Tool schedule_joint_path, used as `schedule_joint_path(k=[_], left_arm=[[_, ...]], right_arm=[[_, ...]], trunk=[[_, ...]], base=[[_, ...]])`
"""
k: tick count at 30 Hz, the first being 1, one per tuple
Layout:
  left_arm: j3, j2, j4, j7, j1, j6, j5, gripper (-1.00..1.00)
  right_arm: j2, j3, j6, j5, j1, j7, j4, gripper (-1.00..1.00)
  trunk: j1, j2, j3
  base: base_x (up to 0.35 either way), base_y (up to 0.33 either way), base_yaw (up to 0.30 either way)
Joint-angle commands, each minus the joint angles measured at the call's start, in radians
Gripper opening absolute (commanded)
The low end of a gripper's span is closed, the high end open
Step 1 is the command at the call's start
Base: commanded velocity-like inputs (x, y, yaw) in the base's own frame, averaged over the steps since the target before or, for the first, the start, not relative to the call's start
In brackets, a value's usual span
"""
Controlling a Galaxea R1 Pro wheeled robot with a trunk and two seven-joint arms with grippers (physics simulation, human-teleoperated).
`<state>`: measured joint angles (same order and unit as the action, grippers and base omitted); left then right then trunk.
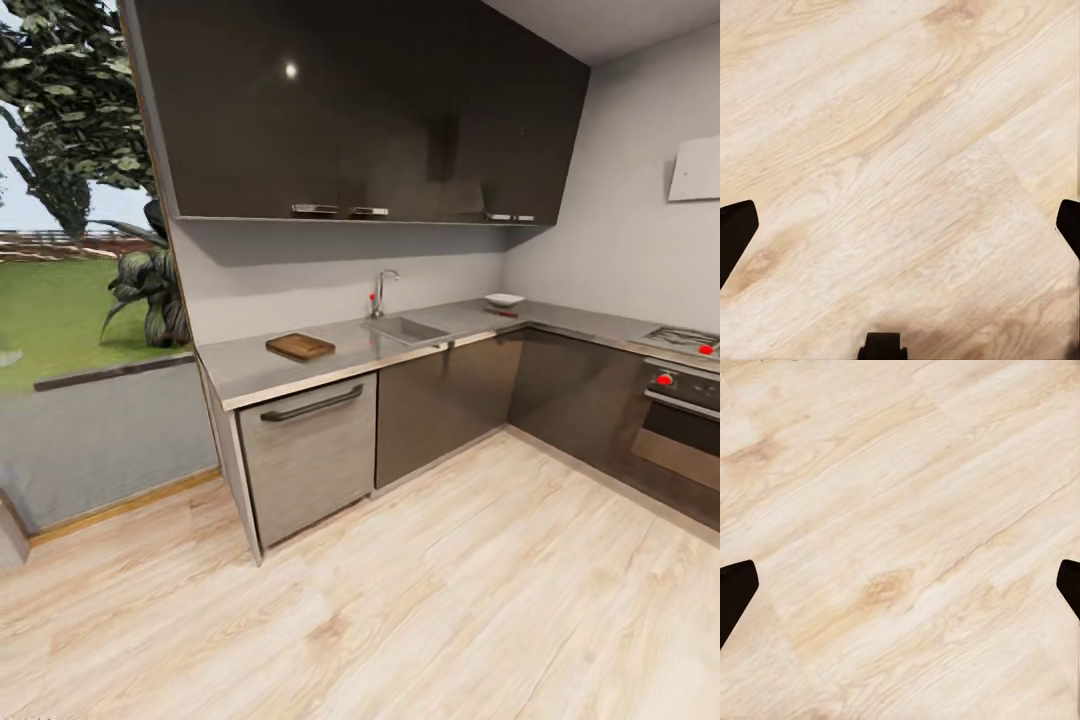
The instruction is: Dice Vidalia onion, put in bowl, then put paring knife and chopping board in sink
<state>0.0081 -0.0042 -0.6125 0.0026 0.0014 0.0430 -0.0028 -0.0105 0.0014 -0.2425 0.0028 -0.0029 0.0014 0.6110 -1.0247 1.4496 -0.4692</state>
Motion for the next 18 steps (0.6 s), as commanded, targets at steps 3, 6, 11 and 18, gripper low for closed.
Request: schedule_joint_path(k=[3, 6, 11, 18], left_arm=[[0.0, 0.0, -0.001, 0.0, 0.0, 0.001, 0.0, 1.0], [0.0, 0.0, -0.001, 0.0, 0.0, 0.001, 0.0, 1.0], [0.0, 0.0, -0.001, 0.0, 0.0, 0.001, 0.0, 1.0], [0.0, 0.0, -0.001, 0.0, 0.0, 0.001, 0.0, 1.0]], right_arm=[[0.0, 0.0, -0.003, 0.0, 0.0, 0.0, 0.0, 1.0], [0.0, 0.0, -0.003, 0.0, 0.0, 0.0, 0.0, 1.0], [0.001, 0.001, -0.003, 0.0, 0.0, 0.0, 0.0, 1.0], [0.001, 0.002, -0.003, 0.0, 0.0, 0.0, 0.0, 1.0]], trunk=[[0.0, 0.0, -0.001], [0.0, 0.0, -0.001], [0.0, 0.0, -0.001], [0.0, 0.0, -0.001]], base=[[0.162, -0.302, 0.234], [0.153, -0.308, 0.241], [0.15, -0.311, 0.244], [0.149, -0.311, 0.244]])
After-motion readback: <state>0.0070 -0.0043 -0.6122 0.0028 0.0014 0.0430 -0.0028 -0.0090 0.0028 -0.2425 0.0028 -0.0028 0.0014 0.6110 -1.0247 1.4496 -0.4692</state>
